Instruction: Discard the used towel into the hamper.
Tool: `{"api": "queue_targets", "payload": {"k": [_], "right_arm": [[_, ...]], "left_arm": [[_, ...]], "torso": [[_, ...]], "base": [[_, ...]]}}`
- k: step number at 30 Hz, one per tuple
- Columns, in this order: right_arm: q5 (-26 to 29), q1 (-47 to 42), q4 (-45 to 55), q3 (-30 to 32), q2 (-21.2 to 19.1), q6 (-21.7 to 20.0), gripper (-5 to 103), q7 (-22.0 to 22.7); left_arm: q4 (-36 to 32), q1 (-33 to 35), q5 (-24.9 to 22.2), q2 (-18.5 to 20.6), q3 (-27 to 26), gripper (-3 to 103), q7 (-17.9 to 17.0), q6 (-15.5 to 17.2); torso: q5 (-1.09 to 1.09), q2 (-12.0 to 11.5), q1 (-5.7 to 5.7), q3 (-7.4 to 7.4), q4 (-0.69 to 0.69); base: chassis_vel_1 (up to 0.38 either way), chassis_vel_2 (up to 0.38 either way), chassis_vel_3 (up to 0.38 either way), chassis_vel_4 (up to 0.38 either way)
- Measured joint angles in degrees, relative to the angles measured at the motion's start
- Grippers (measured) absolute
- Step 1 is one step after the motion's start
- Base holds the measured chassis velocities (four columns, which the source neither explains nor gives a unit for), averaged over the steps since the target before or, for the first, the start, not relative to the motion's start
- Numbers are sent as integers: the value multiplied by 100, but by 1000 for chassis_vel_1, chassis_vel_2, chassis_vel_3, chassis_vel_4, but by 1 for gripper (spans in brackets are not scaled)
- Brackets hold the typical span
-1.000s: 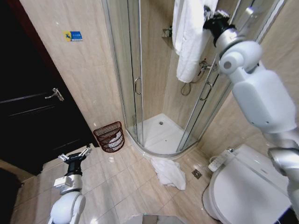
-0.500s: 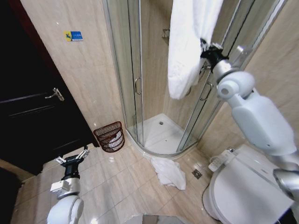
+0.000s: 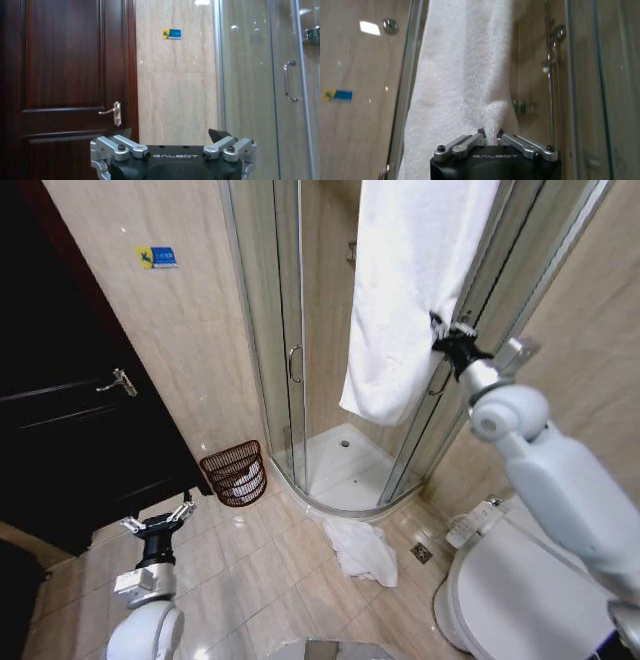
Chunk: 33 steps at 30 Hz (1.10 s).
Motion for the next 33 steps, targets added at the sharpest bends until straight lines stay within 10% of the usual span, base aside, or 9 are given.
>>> {"api": "queue_targets", "payload": {"k": [33], "right_arm": [[-1534,-4432,985,2136,1434,508,2,-776]], "left_arm": [[149,-169,177,133,373,100,-110,100]], "torso": [[1,0,0,0,-1]], "base": [[0,0,0,0]]}}
